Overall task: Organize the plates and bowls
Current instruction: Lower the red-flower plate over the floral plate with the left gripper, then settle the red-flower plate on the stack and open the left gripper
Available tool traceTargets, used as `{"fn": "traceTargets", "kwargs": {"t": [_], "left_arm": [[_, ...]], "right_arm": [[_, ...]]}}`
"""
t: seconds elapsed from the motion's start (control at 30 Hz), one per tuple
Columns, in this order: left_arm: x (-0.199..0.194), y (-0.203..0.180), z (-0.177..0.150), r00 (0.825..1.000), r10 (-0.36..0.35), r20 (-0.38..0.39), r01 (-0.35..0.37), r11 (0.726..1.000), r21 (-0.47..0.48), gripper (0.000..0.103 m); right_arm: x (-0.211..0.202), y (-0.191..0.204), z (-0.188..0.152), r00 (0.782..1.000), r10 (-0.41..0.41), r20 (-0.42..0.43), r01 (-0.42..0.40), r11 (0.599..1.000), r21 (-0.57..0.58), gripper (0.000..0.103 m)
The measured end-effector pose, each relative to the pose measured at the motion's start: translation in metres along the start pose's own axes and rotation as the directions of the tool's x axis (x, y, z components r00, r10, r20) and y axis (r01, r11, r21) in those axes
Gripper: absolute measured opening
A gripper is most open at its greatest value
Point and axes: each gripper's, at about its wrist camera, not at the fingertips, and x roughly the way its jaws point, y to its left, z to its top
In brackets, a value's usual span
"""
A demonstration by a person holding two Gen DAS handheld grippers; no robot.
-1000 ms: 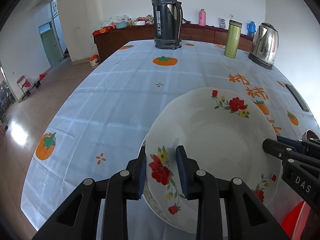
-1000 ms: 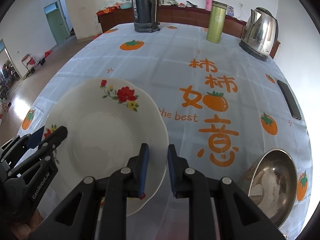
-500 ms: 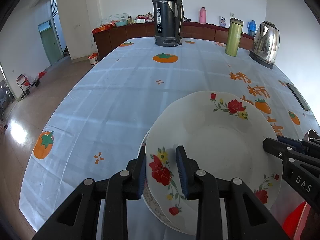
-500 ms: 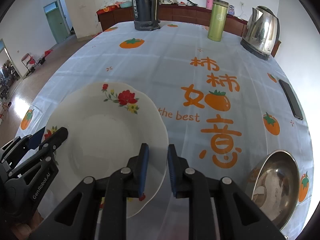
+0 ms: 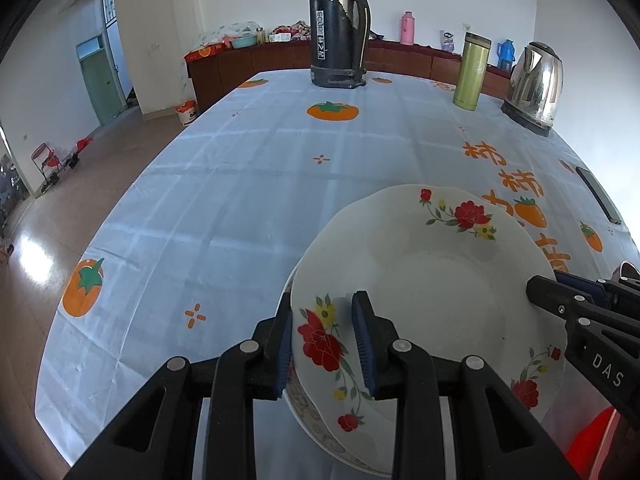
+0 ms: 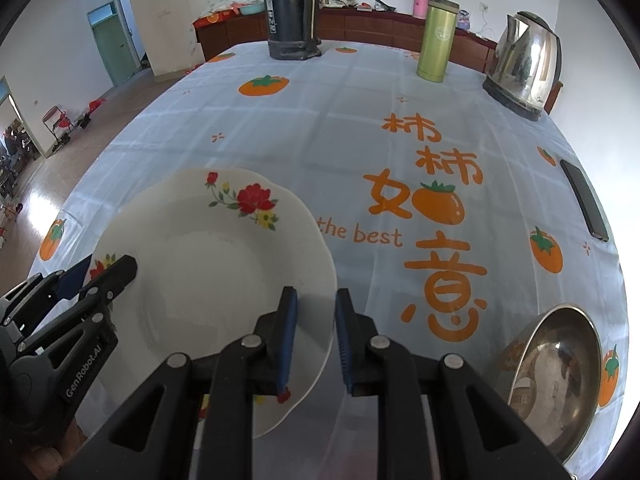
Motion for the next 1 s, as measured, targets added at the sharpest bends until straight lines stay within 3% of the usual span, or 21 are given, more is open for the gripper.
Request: {"fn": "traceTargets", "kwargs": {"t": [1.0], "left_arm": [[0.0008,0.0047,-0.0048,0.999,-0.031,0.043,0.031,1.000,-0.002,0.031]], "right_arm": [[0.0056,0.0076,0.0021,0.999,-0.040,0.012,0.040,0.998,-0.038,0.021]]}}
